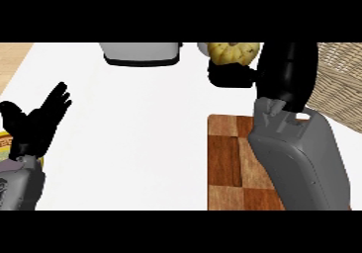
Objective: Pick the squash from the cutting board and place it in the basket
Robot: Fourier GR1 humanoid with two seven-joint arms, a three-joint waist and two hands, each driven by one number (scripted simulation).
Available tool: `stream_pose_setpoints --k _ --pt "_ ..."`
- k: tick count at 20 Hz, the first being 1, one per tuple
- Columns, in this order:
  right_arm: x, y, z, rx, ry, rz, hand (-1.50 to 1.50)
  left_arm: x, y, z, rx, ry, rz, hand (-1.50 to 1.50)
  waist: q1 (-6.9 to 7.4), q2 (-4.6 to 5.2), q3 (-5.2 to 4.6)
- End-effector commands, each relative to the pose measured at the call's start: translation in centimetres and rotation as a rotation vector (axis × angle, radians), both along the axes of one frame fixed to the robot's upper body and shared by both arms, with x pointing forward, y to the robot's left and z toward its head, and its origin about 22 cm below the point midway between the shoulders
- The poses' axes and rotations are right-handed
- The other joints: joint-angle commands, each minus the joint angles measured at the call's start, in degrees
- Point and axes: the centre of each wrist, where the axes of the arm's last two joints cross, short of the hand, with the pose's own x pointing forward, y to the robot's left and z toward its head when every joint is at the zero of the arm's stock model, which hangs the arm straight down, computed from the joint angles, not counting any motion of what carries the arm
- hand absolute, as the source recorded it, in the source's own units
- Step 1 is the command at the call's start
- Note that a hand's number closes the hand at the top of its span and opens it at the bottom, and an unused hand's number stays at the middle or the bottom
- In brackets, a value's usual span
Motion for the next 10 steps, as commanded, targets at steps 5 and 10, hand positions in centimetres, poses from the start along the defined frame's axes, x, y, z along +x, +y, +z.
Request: stream_pose_setpoints --k 5,10 --pt "4.6 -4.8 4.1 -0.02 0.0 -0.176 1.5 1.0 0.1 -0.2 -0.011 0.008 -0.001 0.0 -0.23 0.21 -0.02" --pt "6.0 -7.9 1.2 -0.112 0.022 -0.304 1.5 0.3 0.2 -0.1 -0.003 0.01 0.003 0.0 -0.11 0.07 0.02"
